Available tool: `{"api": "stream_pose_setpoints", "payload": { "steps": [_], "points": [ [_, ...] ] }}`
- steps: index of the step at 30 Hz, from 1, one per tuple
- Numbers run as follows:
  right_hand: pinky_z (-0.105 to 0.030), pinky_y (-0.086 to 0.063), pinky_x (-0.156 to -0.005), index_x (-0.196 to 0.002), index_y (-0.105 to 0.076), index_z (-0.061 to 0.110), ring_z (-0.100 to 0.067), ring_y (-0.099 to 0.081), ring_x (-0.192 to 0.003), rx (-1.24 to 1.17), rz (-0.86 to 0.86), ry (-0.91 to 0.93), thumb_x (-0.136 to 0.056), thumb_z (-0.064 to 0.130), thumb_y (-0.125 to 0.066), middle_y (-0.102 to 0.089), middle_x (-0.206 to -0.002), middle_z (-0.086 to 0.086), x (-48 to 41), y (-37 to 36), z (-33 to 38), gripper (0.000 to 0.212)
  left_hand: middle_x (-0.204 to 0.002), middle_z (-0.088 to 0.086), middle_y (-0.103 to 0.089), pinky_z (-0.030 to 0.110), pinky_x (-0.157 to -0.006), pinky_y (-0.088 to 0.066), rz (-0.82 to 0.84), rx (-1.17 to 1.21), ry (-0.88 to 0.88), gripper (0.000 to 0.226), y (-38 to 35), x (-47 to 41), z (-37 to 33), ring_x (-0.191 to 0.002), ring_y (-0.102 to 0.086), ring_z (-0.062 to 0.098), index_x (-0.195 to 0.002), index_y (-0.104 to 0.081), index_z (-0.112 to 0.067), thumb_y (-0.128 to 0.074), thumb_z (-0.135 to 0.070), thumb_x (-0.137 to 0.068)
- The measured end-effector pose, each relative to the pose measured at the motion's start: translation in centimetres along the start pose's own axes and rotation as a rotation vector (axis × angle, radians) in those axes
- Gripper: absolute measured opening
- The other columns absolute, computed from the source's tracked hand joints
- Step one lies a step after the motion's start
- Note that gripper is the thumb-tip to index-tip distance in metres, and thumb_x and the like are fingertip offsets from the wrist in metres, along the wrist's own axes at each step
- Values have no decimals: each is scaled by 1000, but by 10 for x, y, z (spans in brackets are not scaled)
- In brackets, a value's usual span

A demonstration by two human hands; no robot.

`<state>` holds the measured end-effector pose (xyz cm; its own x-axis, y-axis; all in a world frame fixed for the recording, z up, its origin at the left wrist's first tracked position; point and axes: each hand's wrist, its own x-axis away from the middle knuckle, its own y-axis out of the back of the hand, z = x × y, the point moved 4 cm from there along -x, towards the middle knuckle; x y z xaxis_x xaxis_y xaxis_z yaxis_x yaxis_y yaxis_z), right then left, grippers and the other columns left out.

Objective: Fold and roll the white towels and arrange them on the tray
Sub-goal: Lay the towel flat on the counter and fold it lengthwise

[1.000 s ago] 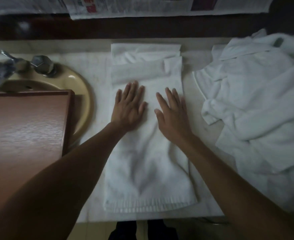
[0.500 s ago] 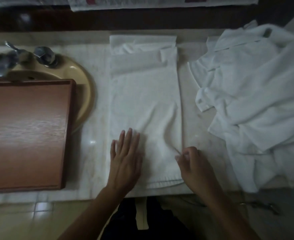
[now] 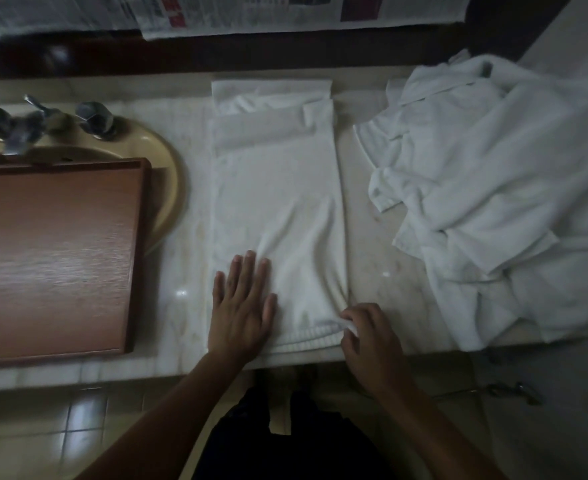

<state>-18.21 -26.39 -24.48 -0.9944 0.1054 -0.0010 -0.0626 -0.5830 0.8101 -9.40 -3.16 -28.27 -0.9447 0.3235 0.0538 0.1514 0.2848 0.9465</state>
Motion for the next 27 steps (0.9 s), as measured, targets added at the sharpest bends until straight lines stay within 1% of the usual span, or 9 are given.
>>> {"api": "stream_pose_setpoints", "payload": {
  "steps": [6, 8, 10, 11, 13, 16, 19, 22, 27],
  "points": [
    [-12, -38, -81, -103, -68, 14, -13, -58, -96, 34, -106, 29, -74, -9, -70, -58, -110, 1, 3, 7, 7, 37, -173, 3, 0, 58, -126, -13, 11, -16, 0, 67, 0, 0, -1, -160, 1, 24, -165, -11, -21, -30, -45, -106],
    [-18, -45, -82, -99, -70, 10, -16, -60, -96, 42, -156, 62, -76, -5, -67, -61, -106, -2, 8, 11, 8, 27, -173, 4, -1, 58, -125, -14, 13, -22, 0, 67, 0, 0, -1, -160, 1, 24, -165, -11, -21, -30, -45, -106],
    [-33, -53, -81, -92, -69, 10, -23, -58, -93, 112, -115, 88, -79, 4, -62, -60, -101, -3, 14, 9, 6, 16, -173, 4, 1, 58, -126, -13, 23, -26, -5, 67, 0, 0, -1, -159, 2, 24, -165, -10, -21, -27, -46, -106],
    [-41, -53, -77, -89, -68, 12, -25, -56, -91, 171, -79, 84, -80, 10, -58, -59, -99, -2, 15, 9, 4, 14, -173, 4, 2, 58, -126, -12, 28, -26, -8, 67, 0, 0, -1, -159, 3, 24, -165, -9, -21, -26, -47, -106],
    [-42, -48, -76, -89, -69, 16, -28, -56, -93, 226, -54, 52, -78, 19, -55, -59, -101, -2, 12, 12, 2, 18, -173, 5, 3, 59, -125, -12, 35, -17, -15, 68, -1, 0, 0, -159, 4, 24, -165, -8, -20, -26, -47, -106],
    [-46, -48, -95, -113, -70, 14, -32, -56, -117, 180, -78, 81, -82, 21, -58, -60, -125, -7, -9, 12, 23, 33, -173, 5, 5, 58, -127, -7, 41, 27, -11, 70, 0, -1, -2, -159, 7, 24, -165, -6, -22, -28, -49, -105],
    [-51, -28, -122, -149, -51, 17, -31, -32, -150, 212, 23, 139, -99, 34, -51, -38, -160, -13, -41, -14, 45, 52, -173, 4, 6, 56, -127, -4, 32, 45, -43, 69, 0, 2, -13, -159, 7, 24, -165, -7, -22, -31, -48, -106],
    [-59, -16, -124, -161, -29, 25, -32, -10, -158, 366, 155, 171, -105, 46, -40, -14, -171, -10, -62, -48, 37, 61, -173, 2, 7, 59, -126, -11, 64, 14, -68, 66, -4, 13, -12, -159, 7, 23, -165, -7, -23, -28, -48, -107],
    [-65, -11, -123, -165, -17, 25, -29, -2, -159, 448, 204, 106, -106, 48, -26, -4, -173, -5, -58, -44, -4, 63, -173, 3, 4, 59, -126, -14, 77, 12, -40, 70, 9, 47, 23, -159, 3, 23, -165, -8, -21, -28, -51, -106]
  ]
}}
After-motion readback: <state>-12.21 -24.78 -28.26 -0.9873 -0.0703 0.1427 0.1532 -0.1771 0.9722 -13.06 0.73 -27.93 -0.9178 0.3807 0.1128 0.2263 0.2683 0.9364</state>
